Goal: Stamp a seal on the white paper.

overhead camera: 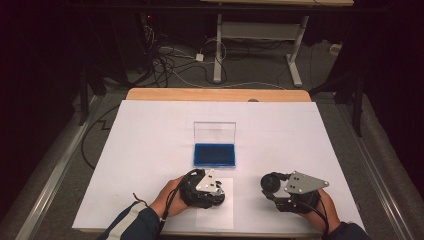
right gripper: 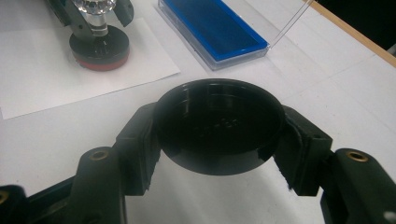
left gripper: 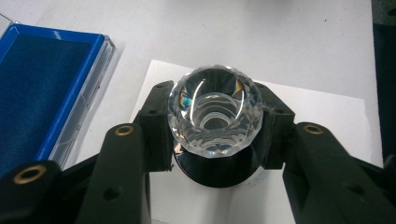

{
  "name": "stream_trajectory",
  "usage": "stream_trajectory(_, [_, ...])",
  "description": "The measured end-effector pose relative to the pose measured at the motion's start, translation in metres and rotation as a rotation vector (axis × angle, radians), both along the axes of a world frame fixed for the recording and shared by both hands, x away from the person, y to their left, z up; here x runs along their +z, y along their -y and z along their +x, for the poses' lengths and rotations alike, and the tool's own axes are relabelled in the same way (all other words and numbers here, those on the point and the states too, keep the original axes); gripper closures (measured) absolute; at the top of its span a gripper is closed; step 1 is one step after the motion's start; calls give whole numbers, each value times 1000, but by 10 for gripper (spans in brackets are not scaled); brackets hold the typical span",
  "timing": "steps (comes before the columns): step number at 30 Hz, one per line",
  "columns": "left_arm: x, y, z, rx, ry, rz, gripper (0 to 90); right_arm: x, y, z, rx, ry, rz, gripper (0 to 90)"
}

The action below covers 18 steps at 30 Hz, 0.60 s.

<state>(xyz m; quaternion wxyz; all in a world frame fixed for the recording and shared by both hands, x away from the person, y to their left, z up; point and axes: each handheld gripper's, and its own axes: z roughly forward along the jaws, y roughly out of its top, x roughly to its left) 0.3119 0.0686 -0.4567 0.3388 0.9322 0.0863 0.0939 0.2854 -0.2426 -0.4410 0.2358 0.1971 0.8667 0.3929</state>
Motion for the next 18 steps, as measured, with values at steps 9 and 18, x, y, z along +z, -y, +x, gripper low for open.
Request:
stream_trajectory(9, [0,0,2,-4,-11,-4,544,0,0,0,-2,0,0,386])
stream_trajectory(18, [-1,-1,2,-3,-17,-11,544,0,0,0,-1,1,-1,386])
